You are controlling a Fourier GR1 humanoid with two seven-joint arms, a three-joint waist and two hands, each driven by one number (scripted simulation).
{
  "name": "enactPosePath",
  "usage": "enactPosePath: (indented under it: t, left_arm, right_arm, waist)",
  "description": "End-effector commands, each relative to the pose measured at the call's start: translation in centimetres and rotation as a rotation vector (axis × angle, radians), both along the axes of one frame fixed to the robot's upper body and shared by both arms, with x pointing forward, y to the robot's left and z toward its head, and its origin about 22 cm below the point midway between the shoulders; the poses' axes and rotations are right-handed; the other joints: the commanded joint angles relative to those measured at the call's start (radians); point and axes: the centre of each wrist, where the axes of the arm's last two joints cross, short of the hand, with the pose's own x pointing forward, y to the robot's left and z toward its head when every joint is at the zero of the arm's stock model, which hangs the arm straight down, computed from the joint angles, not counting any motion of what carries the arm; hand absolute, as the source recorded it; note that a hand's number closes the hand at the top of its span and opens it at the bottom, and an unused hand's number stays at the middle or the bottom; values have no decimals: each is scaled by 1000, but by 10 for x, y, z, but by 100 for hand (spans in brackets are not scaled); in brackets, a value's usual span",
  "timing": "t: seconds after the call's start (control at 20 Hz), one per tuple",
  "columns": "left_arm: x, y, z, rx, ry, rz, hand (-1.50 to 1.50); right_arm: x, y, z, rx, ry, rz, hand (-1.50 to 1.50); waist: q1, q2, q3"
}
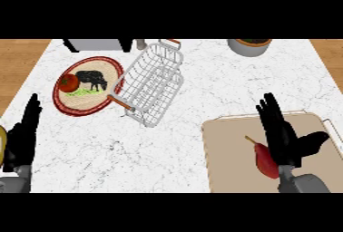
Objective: Pick the pear from the tray and place it in the tiered basket
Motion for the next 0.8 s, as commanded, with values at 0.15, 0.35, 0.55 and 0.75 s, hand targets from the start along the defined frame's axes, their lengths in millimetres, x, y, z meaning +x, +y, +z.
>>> enactPosePath:
  t: [0.15,0.35,0.55,0.75]
  left_arm:
    - [23,-36,33,78,-135,-267,0]
    - [24,-68,40,98,-155,-455,0]
    - [5,-80,42,101,-167,-482,0]
    - [14,-85,66,82,-146,-484,0]
  right_arm:
    - [15,69,72,99,-334,694,150]
    - [40,16,90,-420,-311,427,150]
    - [9,29,65,-92,-289,544,-150]
    - [31,-2,126,-220,-346,678,-150]
  waist:
    - [9,24,-32]
    - [-33,28,-39]
    - [-22,39,-36]
    - [-22,38,-36]
